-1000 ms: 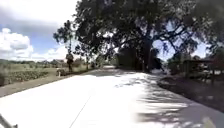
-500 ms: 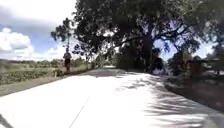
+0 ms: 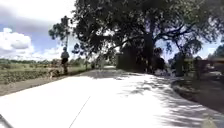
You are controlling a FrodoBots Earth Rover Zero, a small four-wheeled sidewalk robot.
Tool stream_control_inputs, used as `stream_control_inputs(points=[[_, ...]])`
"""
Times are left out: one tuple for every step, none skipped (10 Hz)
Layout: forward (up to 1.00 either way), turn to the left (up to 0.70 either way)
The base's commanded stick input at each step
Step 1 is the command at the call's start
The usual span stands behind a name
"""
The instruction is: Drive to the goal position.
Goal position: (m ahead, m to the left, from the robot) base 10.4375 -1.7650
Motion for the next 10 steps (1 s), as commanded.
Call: stream_control_inputs(points=[[0.7, -0.28], [0.7, -0.35], [0.7, -0.35], [0.7, -0.35], [0.7, -0.28], [0.7, 0.0], [0.7, 0.0], [0.7, 0.0], [0.7, 0.0], [0.7, 0.0]])
